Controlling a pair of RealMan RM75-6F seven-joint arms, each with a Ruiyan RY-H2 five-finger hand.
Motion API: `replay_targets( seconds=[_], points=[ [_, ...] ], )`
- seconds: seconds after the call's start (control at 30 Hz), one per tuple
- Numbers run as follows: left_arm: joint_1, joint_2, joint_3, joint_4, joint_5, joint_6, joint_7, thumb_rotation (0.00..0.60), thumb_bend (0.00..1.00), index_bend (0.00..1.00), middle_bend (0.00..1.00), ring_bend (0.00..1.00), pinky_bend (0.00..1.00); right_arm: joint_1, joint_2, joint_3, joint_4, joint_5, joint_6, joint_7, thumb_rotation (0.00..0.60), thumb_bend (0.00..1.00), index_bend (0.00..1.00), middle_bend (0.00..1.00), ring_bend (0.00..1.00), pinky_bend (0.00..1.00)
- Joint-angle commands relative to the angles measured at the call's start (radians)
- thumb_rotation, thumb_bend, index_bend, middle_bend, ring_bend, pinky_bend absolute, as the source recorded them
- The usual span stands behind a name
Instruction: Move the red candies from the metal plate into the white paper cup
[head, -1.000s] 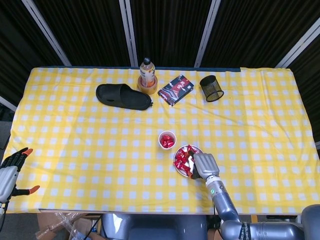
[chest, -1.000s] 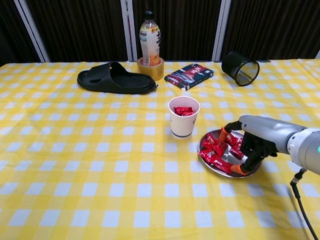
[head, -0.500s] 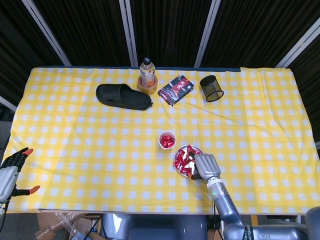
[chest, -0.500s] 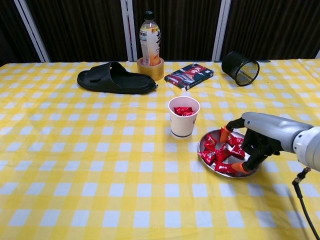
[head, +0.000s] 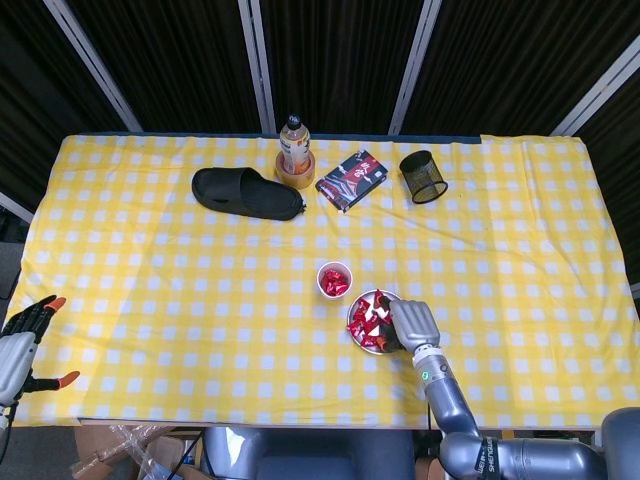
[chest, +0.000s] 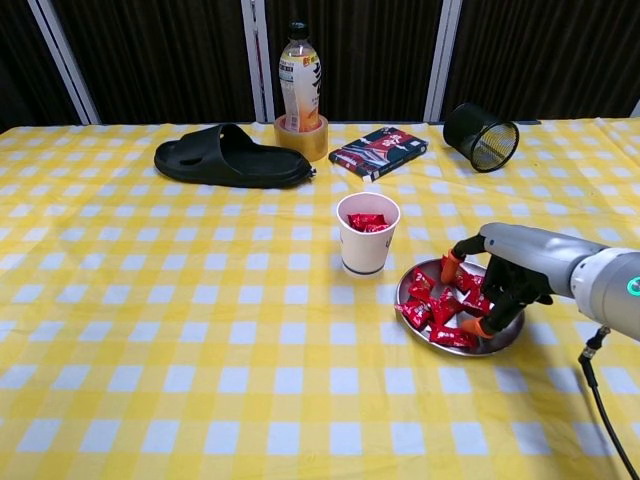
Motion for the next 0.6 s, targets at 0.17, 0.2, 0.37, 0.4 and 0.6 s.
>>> replay_targets(
  seconds=[0.17, 0.2, 0.37, 0.4, 0.6],
  points=[
    [-0.002, 0.0, 0.0, 0.0, -0.005, -0.003, 0.005, 0.6, 0.05, 0.0, 0.0, 0.0, 0.0, 0.004, -0.019, 0.001, 0.039, 0.013, -0.023, 0.015, 0.6, 0.33, 0.38, 0.93, 0.9, 0.83],
    [-0.002, -0.001, -0.001, -0.001, -0.006, -0.004, 0.006, 0.6, 0.05, 0.0, 0.0, 0.0, 0.0, 0.004, -0.021, 0.0, 0.041, 0.012, -0.025, 0.017, 0.6, 0.33, 0.39, 0.93, 0.9, 0.83],
    [-0.002, -0.002, -0.002, -0.001, -0.009, -0.003, 0.009, 0.6, 0.05, 0.0, 0.0, 0.0, 0.0, 0.004, -0.032, -0.004, 0.057, 0.007, -0.029, 0.022, 0.6, 0.33, 0.43, 0.93, 0.9, 0.83],
    [-0.001, -0.002, -0.001, -0.001, -0.008, -0.003, 0.009, 0.6, 0.05, 0.0, 0.0, 0.0, 0.0, 0.004, -0.033, -0.003, 0.062, 0.009, -0.031, 0.024, 0.6, 0.33, 0.45, 0.93, 0.9, 0.83],
    [-0.002, -0.002, -0.001, -0.001, -0.008, -0.004, 0.008, 0.6, 0.05, 0.0, 0.0, 0.0, 0.0, -0.004, -0.03, -0.005, 0.068, 0.006, -0.035, 0.039, 0.6, 0.43, 0.52, 0.93, 0.9, 0.83]
  ],
)
